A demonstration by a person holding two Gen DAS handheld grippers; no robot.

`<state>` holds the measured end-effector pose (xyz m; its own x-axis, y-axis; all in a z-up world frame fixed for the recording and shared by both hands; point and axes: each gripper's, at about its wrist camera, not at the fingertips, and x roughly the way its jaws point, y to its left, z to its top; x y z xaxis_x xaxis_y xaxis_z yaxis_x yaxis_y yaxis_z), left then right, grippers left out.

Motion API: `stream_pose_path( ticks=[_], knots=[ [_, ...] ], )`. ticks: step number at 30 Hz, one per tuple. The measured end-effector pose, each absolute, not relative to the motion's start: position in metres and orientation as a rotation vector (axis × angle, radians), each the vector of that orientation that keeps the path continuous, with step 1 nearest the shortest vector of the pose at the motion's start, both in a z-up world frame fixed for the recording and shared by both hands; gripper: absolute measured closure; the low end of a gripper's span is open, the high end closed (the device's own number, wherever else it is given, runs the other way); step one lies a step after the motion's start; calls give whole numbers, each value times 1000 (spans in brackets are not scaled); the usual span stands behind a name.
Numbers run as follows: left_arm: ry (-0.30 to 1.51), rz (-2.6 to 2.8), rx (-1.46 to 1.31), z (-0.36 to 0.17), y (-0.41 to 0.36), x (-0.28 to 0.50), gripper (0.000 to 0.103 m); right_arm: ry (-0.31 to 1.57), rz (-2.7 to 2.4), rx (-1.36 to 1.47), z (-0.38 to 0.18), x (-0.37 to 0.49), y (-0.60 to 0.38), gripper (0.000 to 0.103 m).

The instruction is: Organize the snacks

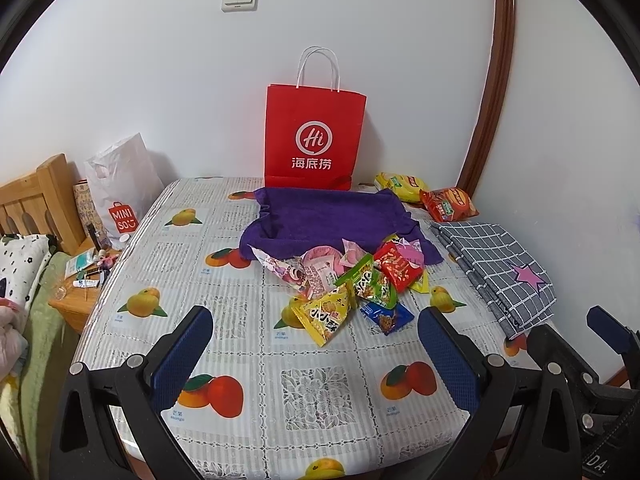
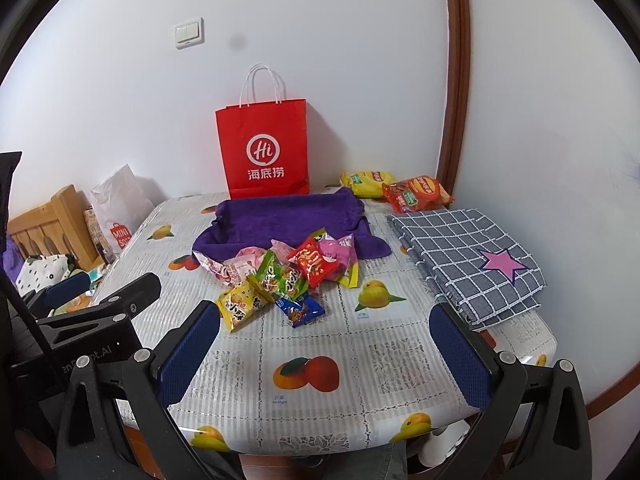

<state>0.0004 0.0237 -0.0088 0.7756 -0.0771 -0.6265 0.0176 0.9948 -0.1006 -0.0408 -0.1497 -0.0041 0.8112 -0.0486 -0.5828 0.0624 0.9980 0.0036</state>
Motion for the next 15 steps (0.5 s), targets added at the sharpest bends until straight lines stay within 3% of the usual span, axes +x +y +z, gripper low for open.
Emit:
stream_pose_path(
  ticks=[15],
  knots=[
    [700, -48, -115, -22, 32, 17, 0, 627, -64, 32, -12, -32, -153, 0]
  ],
)
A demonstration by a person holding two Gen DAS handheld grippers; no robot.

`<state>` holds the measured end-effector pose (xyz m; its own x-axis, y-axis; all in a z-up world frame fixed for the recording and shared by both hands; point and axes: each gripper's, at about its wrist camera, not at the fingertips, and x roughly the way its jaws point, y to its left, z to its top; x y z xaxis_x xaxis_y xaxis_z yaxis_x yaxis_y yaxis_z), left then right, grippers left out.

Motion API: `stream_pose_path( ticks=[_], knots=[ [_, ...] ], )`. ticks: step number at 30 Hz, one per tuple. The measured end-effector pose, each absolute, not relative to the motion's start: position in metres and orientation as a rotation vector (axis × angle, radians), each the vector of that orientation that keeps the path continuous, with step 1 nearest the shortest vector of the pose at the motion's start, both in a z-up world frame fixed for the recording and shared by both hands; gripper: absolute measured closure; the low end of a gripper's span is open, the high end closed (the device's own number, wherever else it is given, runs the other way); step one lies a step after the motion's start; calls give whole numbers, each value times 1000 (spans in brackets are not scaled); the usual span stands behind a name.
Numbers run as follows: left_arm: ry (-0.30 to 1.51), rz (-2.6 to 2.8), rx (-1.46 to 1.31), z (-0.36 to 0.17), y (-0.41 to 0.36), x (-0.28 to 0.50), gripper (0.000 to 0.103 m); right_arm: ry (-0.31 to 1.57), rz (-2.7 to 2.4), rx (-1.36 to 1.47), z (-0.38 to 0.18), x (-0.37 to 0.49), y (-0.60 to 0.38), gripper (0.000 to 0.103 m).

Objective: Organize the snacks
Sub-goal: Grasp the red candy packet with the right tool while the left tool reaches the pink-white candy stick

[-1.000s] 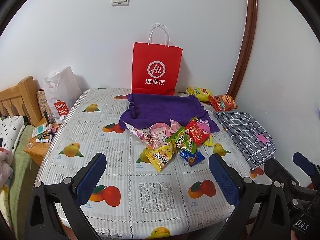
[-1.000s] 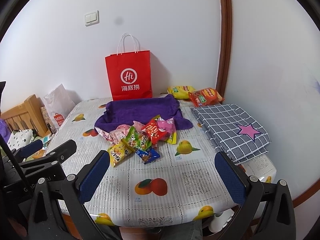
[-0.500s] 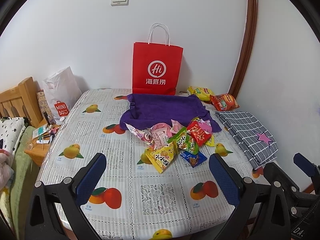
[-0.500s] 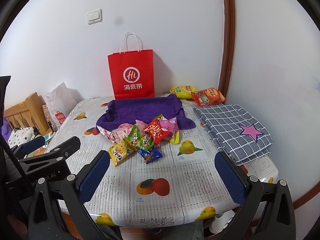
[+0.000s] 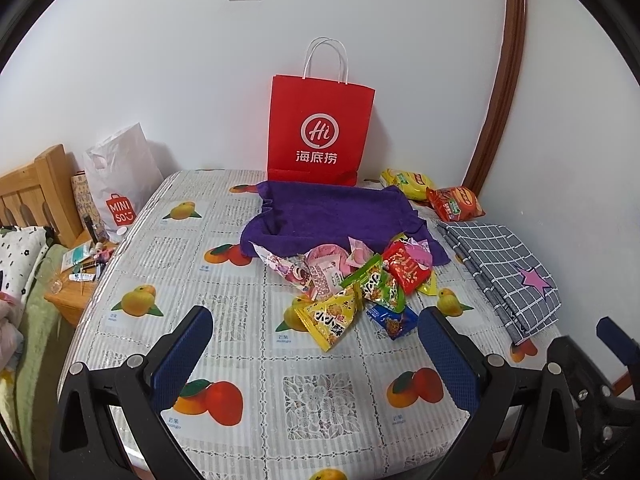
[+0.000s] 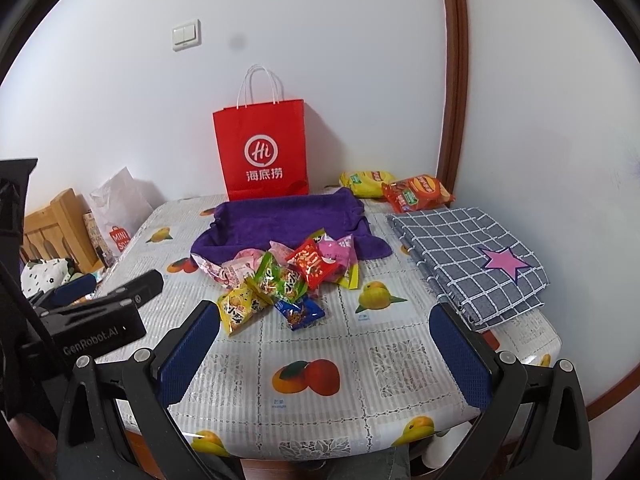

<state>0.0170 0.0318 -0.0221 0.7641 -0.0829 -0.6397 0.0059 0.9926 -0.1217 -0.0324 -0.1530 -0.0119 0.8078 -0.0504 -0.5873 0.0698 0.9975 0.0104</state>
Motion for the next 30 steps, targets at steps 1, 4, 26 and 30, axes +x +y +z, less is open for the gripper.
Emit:
stream_pose_path(
  ticks=[1, 4, 26, 30],
  knots=[
    [701, -48, -115, -23, 32, 18, 0, 633, -66, 33, -14, -30, -153, 0],
    [707, -48, -118, -26, 33, 26, 0, 650, -67, 37, -22, -23, -155, 0],
    [893, 51, -183, -110, 86, 107, 1, 764, -72, 17, -88, 78, -184, 7],
    [914, 71, -194, -119, 93, 122, 2, 772, -83, 5, -93, 114, -193, 12]
  ],
)
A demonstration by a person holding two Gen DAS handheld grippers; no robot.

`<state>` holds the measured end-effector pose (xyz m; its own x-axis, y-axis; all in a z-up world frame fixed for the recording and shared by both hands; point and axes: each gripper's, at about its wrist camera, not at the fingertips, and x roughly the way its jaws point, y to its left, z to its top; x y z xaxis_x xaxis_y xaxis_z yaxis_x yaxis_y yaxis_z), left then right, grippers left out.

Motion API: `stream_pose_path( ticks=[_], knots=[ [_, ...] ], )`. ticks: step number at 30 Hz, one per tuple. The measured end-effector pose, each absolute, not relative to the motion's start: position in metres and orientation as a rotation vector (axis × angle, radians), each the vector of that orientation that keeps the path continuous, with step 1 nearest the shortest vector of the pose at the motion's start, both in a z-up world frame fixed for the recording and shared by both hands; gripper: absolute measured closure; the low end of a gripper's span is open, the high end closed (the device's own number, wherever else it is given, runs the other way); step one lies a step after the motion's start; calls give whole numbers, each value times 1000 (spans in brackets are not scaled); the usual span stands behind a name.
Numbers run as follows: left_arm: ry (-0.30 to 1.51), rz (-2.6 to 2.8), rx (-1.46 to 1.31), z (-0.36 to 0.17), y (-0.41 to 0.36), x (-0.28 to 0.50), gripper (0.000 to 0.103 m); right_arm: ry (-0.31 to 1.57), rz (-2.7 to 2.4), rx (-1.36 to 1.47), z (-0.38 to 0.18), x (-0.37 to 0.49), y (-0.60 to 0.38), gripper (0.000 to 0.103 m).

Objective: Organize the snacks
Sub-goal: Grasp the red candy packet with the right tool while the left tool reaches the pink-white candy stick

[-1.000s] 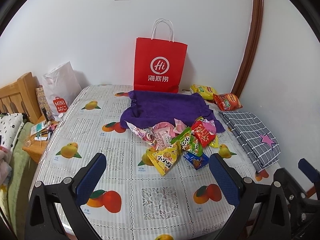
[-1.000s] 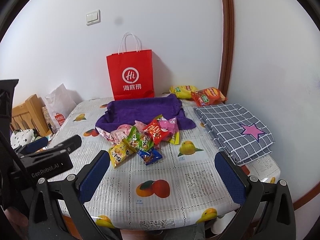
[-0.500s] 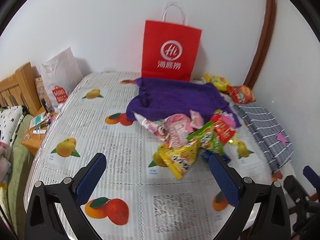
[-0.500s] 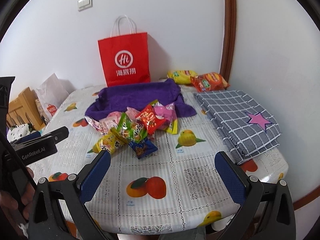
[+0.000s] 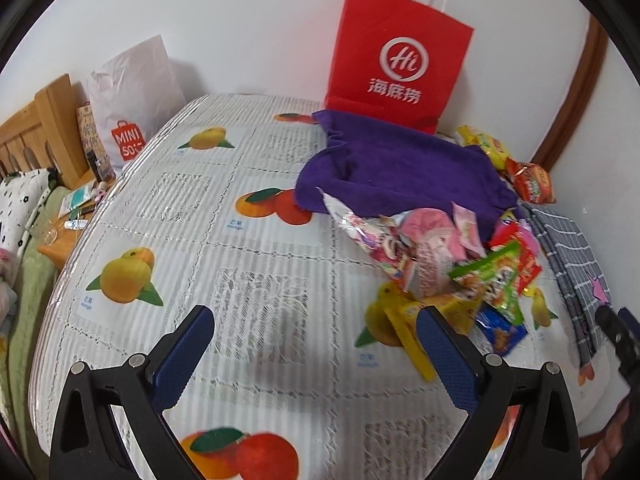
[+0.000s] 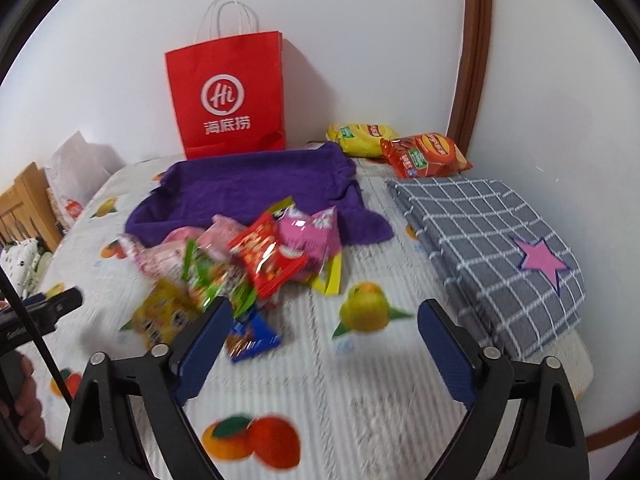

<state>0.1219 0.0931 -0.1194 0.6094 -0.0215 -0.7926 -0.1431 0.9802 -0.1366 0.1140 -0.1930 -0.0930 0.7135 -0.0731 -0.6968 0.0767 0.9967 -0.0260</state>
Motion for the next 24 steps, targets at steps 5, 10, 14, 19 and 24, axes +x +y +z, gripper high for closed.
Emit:
stream_pose_path(
  ticks=[5, 10, 14, 19, 24],
  knots=[
    [927, 78, -222, -128, 100, 140, 2, 795, -22, 34, -103, 147, -198, 12],
    [947, 80, -230, -138, 101, 154, 2, 814, 45, -31, -115, 177, -184, 21],
    [956, 76, -233, -139, 102, 161, 2, 844, 103, -74, -123, 196, -171, 31],
    [953, 77, -227, -139, 104, 168, 2, 879, 158, -123, -138, 208, -159, 32],
    [950, 61, -231, -140, 102, 172, 2, 935, 155, -141, -158, 213, -159, 47]
  ],
)
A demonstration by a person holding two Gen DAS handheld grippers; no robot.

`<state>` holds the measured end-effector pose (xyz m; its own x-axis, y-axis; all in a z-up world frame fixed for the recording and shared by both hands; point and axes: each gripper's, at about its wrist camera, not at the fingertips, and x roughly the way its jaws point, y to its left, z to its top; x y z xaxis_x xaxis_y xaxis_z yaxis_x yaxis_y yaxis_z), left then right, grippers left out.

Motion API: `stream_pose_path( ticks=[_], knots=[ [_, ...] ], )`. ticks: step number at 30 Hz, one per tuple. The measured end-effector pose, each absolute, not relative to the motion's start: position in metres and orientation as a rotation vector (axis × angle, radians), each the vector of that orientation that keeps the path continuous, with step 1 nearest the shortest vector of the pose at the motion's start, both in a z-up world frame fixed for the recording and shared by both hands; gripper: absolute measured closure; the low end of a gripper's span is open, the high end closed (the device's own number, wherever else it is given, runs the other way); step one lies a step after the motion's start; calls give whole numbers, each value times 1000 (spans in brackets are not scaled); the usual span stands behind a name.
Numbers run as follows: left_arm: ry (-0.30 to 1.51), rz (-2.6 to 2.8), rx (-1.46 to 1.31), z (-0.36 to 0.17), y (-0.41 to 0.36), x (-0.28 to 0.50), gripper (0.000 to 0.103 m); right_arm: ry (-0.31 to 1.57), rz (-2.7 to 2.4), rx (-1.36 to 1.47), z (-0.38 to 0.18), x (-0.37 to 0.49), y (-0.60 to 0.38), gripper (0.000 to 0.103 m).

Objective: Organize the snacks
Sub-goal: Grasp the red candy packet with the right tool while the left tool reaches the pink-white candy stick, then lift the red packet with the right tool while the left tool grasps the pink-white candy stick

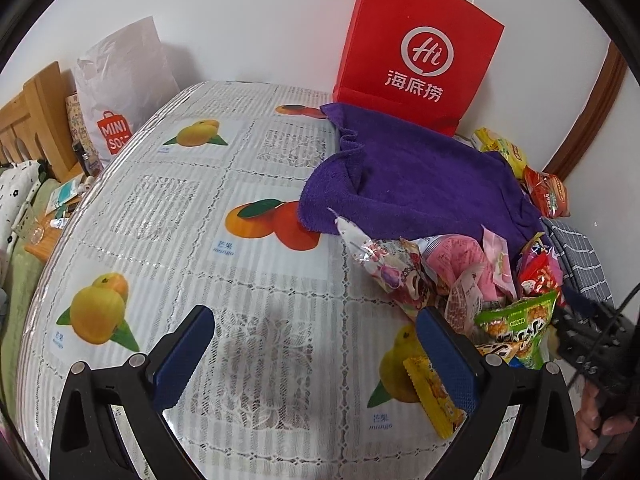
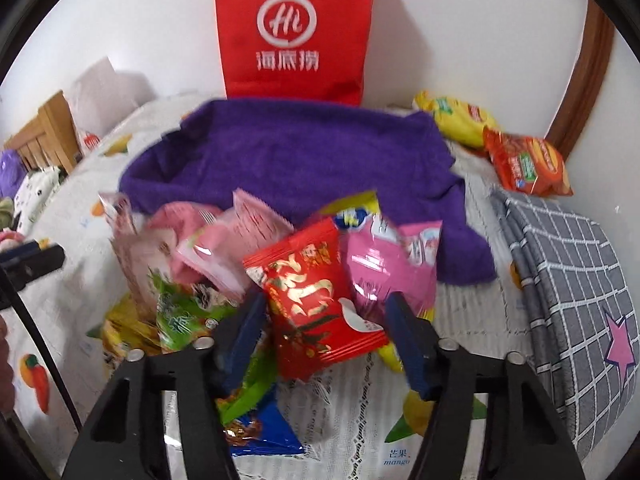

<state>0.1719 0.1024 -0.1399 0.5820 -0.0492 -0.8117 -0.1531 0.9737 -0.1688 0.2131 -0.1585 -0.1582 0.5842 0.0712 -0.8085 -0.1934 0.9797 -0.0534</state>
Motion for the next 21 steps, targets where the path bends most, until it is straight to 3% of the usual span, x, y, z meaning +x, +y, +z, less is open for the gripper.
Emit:
stream_pose_path(
  ticks=[2, 4, 11, 21],
  knots=[
    [951, 50, -237, -141, 100, 175, 2, 943, 167, -135, -161, 215, -159, 61],
    [955, 35, -244, -143, 97, 179, 2, 930, 159, -140, -160, 212, -160, 63],
    [969, 24, -263, -151, 89, 198, 2, 876, 141, -117, -141, 184, -173, 63],
    [1041, 58, -289, -178, 85, 223, 10, 904, 74, -67, -145, 140, -211, 63]
  ],
)
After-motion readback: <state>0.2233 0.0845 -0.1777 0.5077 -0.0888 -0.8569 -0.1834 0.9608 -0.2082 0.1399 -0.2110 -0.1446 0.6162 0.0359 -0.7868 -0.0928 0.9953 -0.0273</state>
